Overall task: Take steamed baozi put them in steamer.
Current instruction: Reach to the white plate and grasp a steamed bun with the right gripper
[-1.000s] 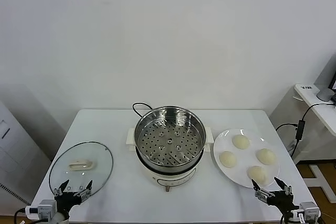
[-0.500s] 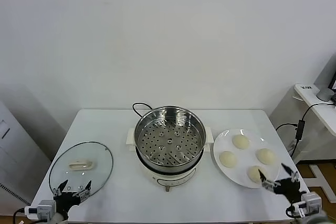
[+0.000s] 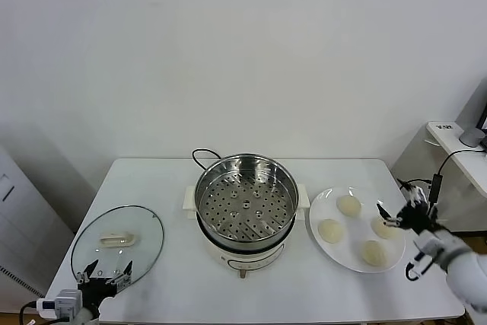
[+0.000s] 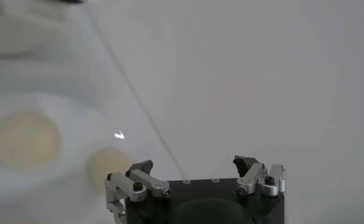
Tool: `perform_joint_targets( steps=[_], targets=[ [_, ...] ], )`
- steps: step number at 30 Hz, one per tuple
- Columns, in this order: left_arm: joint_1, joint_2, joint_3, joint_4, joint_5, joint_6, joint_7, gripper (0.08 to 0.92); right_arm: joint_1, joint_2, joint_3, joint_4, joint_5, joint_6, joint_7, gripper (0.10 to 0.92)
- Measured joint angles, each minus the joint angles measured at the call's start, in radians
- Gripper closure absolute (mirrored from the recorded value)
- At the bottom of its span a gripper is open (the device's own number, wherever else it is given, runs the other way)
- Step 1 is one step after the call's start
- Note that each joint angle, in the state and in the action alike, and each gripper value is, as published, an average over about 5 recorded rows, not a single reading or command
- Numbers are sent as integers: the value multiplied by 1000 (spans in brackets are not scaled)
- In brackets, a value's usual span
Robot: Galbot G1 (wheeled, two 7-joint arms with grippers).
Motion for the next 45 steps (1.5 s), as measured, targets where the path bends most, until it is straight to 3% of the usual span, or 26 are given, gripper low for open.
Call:
perform_joint_targets(
  steps=[11,24,45],
  targets=[
    [-20,-5,13,15,18,7,0,177,489,-133,-465,-212,64,-3,-290,203],
    [-38,-5,21,26,20,14,1,177,950,-120,-969,-489,179,67,-541,203],
    [-45,1,30,25,17,20,2,177,1077,76,-1106,-792,103,263,-642,203]
  ],
)
